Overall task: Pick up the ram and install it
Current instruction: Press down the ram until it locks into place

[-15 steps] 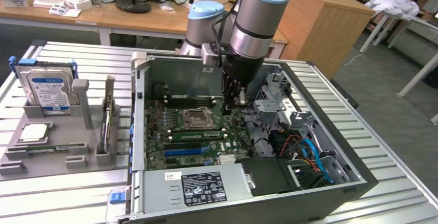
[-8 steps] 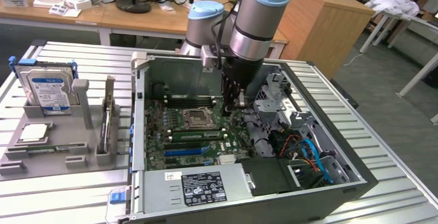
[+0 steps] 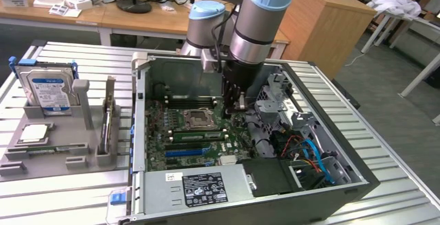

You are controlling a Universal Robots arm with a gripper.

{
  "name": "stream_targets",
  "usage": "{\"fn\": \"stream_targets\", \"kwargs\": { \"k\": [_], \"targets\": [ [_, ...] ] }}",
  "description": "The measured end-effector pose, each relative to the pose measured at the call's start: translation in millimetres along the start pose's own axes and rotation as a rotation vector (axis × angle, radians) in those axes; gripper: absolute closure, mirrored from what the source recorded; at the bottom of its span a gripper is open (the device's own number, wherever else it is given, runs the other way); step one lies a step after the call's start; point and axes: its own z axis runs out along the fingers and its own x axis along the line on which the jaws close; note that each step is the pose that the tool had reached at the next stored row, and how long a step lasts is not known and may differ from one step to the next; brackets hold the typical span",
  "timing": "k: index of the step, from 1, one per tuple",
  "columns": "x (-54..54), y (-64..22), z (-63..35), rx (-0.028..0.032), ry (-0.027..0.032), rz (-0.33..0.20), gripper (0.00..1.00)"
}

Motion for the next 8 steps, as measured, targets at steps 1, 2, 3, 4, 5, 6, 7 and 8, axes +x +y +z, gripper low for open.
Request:
{"fn": "stream_targets", "kwargs": {
  "k": [1,2,3,4,5,6,7,8],
  "targets": [
    [0.0,0.0,0.7,0.0,0.0,0.0,0.89],
    [0.0,0.0,1.4,0.0,0.0,0.0,0.89],
    [0.0,0.0,2.0,0.0,0.0,0.0,0.89],
    [0.0,0.0,2.8,0.0,0.0,0.0,0.89],
    [0.0,0.0,3.4,0.0,0.0,0.0,0.89],
    [0.0,0.0,4.1,0.0,-0.0001,0.0,0.89],
    [0.0,0.0,4.7,0.0,-0.0001,0.0,0.89],
    [0.0,0.0,5.4,0.0,-0.0001,0.0,0.89]
  ]
}}
